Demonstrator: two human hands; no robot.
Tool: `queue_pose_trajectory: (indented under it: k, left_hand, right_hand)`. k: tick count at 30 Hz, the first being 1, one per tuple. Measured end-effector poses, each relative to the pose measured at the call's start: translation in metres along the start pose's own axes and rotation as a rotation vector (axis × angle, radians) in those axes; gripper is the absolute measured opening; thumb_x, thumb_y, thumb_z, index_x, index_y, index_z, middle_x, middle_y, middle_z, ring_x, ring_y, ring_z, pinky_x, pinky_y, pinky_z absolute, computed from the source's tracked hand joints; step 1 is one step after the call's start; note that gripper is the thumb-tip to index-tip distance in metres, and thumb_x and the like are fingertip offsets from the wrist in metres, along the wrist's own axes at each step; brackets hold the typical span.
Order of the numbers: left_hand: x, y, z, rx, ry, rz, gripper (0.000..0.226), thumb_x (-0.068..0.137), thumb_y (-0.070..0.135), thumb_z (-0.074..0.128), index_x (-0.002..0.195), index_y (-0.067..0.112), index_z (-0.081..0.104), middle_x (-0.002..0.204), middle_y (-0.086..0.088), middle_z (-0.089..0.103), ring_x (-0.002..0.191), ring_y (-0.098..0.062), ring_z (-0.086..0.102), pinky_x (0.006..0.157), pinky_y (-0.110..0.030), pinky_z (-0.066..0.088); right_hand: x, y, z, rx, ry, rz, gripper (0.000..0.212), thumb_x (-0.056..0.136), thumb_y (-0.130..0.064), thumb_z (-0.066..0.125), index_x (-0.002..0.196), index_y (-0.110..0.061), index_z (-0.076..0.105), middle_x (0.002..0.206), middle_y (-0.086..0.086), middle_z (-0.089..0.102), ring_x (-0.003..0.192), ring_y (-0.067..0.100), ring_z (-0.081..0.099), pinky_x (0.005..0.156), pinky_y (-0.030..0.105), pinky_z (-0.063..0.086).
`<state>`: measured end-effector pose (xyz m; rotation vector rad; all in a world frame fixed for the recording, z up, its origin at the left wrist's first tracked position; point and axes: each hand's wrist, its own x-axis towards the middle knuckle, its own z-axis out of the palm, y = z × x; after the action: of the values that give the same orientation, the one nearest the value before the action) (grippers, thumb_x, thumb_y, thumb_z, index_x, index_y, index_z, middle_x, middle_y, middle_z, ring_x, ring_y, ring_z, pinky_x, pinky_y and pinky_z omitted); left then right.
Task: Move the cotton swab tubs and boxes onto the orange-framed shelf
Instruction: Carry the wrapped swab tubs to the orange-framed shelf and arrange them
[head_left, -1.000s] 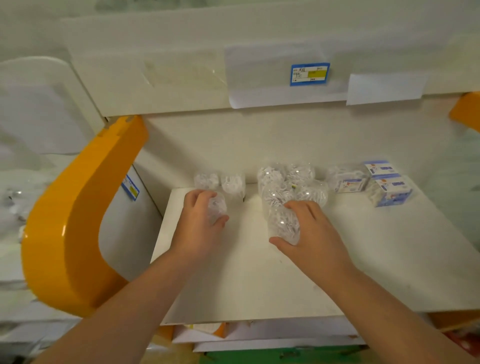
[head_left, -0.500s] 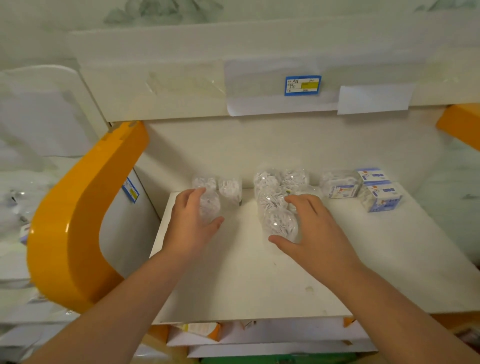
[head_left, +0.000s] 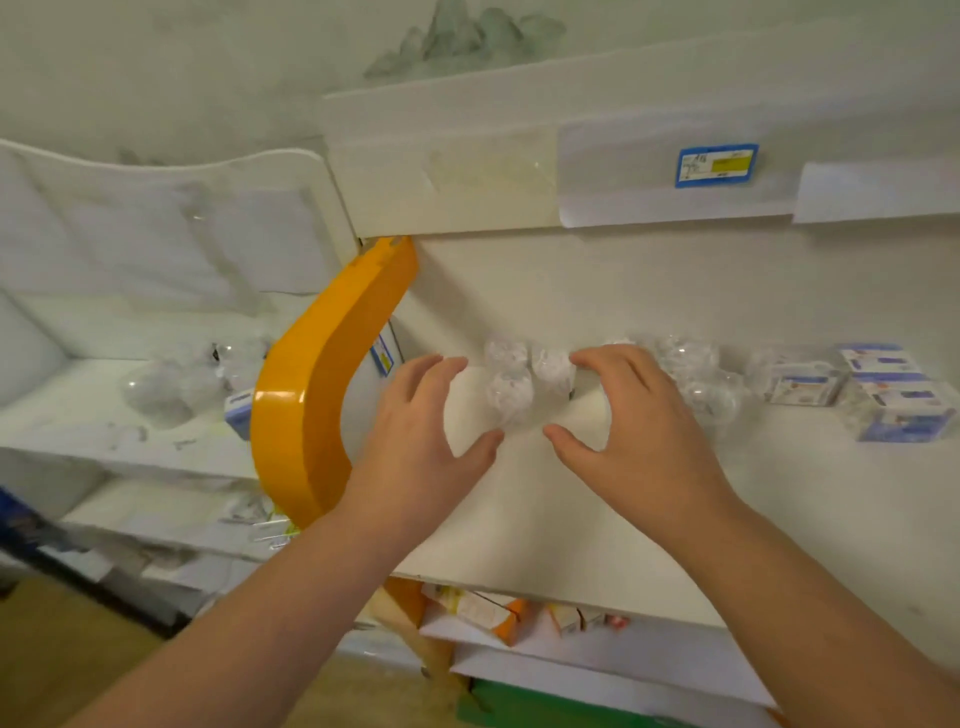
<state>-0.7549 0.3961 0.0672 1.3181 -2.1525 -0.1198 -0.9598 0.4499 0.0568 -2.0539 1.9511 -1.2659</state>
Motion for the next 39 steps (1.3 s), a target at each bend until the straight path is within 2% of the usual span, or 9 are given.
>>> queue_pose_trajectory:
  k: [4, 9, 12, 17, 20, 22, 28, 34, 39]
  left_hand:
    - [-0.023, -0.003, -0.042, -0.034, 0.078, 0.01, 0.064, 0.078, 0.045, 0.071, 0.134, 0.031, 0.044, 0.135, 0.016, 0.038, 0.124, 0.004, 0.035, 0.095, -0.001, 0.023]
    - [-0.047, -0.036, -0.094, -0.004, 0.157, -0.002, 0.058, 0.081, 0.043, 0.067, 0.133, 0.032, 0.045, 0.137, 0.017, 0.037, 0.125, -0.003, 0.041, 0.097, -0.023, 0.04]
    - [-0.057, -0.072, -0.118, 0.02, 0.172, -0.051, 0.059, 0.082, 0.043, 0.067, 0.135, 0.034, 0.043, 0.137, 0.02, 0.034, 0.124, -0.001, 0.039, 0.094, -0.031, 0.049]
    - [-0.072, -0.142, -0.149, 0.077, 0.152, -0.119, 0.062, 0.083, 0.044, 0.066, 0.138, 0.033, 0.041, 0.14, 0.019, 0.033, 0.126, -0.001, 0.036, 0.098, -0.019, 0.032]
    - [-0.08, -0.187, -0.166, 0.082, 0.122, -0.15, 0.062, 0.083, 0.045, 0.066, 0.138, 0.034, 0.041, 0.141, 0.018, 0.031, 0.127, -0.004, 0.037, 0.099, -0.023, 0.037]
    - [-0.083, -0.217, -0.177, 0.084, 0.11, -0.153, 0.062, 0.083, 0.046, 0.065, 0.139, 0.035, 0.04, 0.142, 0.018, 0.03, 0.126, -0.007, 0.04, 0.099, -0.028, 0.043]
    - [-0.087, -0.31, -0.204, 0.1, 0.086, -0.162, 0.064, 0.084, 0.047, 0.064, 0.14, 0.031, 0.039, 0.143, 0.013, 0.03, 0.132, -0.009, 0.034, 0.101, -0.028, 0.038]
    - [-0.08, -0.377, -0.22, 0.078, 0.045, -0.192, 0.065, 0.084, 0.05, 0.061, 0.142, 0.035, 0.035, 0.146, 0.015, 0.027, 0.132, -0.009, 0.034, 0.095, -0.034, 0.047]
    - [-0.055, -0.422, -0.21, 0.066, 0.039, -0.196, 0.064, 0.084, 0.049, 0.061, 0.141, 0.034, 0.037, 0.146, 0.014, 0.029, 0.134, -0.009, 0.03, 0.102, -0.031, 0.039]
  right_hand:
    - [0.012, -0.031, 0.02, 0.049, -0.042, -0.055, 0.057, 0.077, -0.039, 0.075, 0.127, -0.027, 0.052, 0.124, -0.008, 0.048, 0.114, 0.013, 0.05, 0.093, 0.02, 0.038]
    - [0.02, -0.081, 0.04, 0.065, -0.096, -0.132, 0.056, 0.078, -0.041, 0.075, 0.127, -0.03, 0.05, 0.123, -0.01, 0.047, 0.115, 0.012, 0.049, 0.097, 0.028, 0.042]
    - [0.025, -0.112, 0.051, 0.075, -0.111, -0.186, 0.053, 0.08, -0.04, 0.074, 0.127, -0.032, 0.05, 0.121, -0.015, 0.046, 0.115, 0.008, 0.048, 0.096, 0.023, 0.04]
    - [0.033, -0.166, 0.078, 0.051, -0.112, -0.219, 0.053, 0.081, -0.043, 0.072, 0.128, -0.033, 0.049, 0.123, -0.015, 0.048, 0.117, 0.005, 0.047, 0.098, 0.022, 0.039]
    - [0.035, -0.203, 0.1, 0.037, -0.109, -0.229, 0.054, 0.081, -0.041, 0.073, 0.129, -0.03, 0.051, 0.125, -0.012, 0.05, 0.118, 0.008, 0.048, 0.1, 0.026, 0.04]
    - [0.036, -0.228, 0.114, 0.011, -0.101, -0.24, 0.053, 0.081, -0.041, 0.072, 0.128, -0.031, 0.05, 0.124, -0.013, 0.049, 0.117, 0.006, 0.048, 0.099, 0.022, 0.038]
    - [0.046, -0.285, 0.177, -0.056, -0.11, -0.211, 0.051, 0.082, -0.041, 0.072, 0.127, -0.033, 0.05, 0.121, -0.016, 0.05, 0.112, 0.001, 0.045, 0.09, 0.012, 0.03]
    - [0.054, -0.308, 0.24, -0.103, -0.225, -0.138, 0.054, 0.083, -0.045, 0.069, 0.131, -0.034, 0.047, 0.124, -0.016, 0.048, 0.115, 0.004, 0.045, 0.096, 0.021, 0.038]
    - [0.075, -0.303, 0.288, -0.095, -0.28, -0.08, 0.053, 0.082, -0.046, 0.07, 0.13, -0.037, 0.047, 0.124, -0.017, 0.047, 0.115, 0.004, 0.045, 0.092, 0.019, 0.035]
